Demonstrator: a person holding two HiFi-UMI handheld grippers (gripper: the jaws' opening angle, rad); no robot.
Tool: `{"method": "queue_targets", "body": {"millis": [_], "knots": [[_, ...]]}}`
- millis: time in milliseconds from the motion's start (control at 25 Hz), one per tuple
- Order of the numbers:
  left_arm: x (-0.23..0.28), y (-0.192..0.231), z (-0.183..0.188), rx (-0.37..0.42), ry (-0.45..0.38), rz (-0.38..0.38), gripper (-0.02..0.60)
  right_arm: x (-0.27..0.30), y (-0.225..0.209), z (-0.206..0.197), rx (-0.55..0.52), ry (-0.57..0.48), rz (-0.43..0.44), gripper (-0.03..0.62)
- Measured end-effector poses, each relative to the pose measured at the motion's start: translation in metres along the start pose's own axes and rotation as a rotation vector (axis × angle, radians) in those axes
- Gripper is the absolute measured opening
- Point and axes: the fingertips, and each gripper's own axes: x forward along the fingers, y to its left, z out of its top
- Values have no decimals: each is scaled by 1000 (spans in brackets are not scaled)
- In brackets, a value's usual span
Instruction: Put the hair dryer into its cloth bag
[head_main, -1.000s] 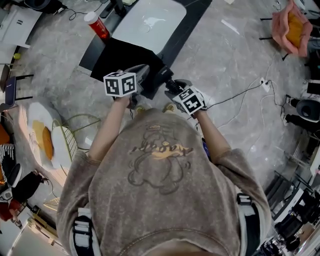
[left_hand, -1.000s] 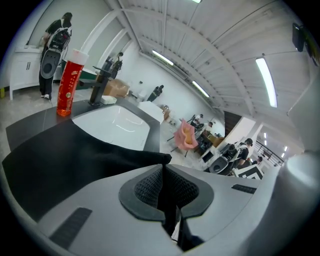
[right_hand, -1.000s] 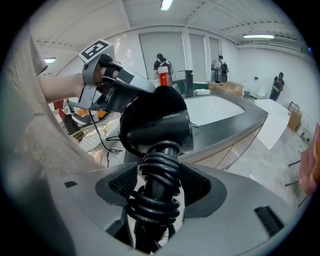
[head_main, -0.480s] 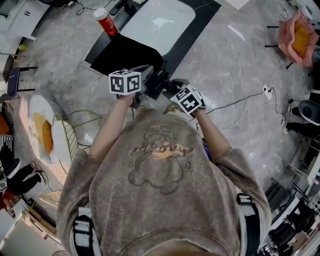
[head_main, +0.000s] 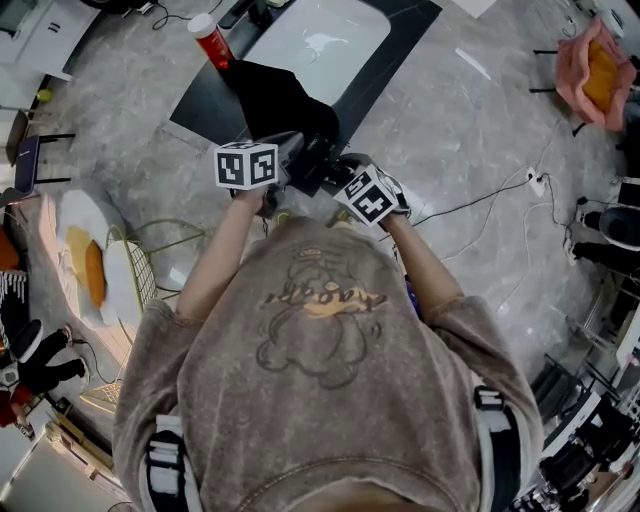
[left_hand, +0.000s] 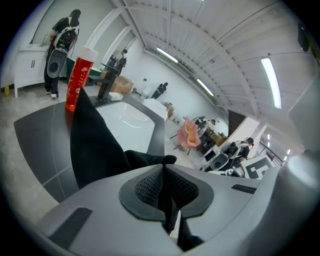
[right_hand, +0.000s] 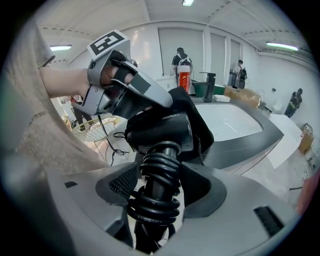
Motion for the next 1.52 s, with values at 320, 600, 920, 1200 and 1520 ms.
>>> {"method": "queue_targets", "body": {"millis": [320, 600, 920, 1200, 1520], "knots": [[-2, -7, -10, -36, 2, -23, 31, 7, -2, -3, 52, 28, -13, 270], [-2, -26, -11, -83, -3, -102, 29, 13, -3, 2, 76, 37, -14, 270], [-3, -32, -23, -108, 11, -125, 31, 27, -9, 21, 78, 29, 6, 270], [-12, -23, -22, -151, -15, -105, 29, 41, -11, 38, 46, 12, 29, 268], [-16, -19, -25, -165, -10, -87, 29, 56, -7, 59, -21, -5, 56, 268]]}}
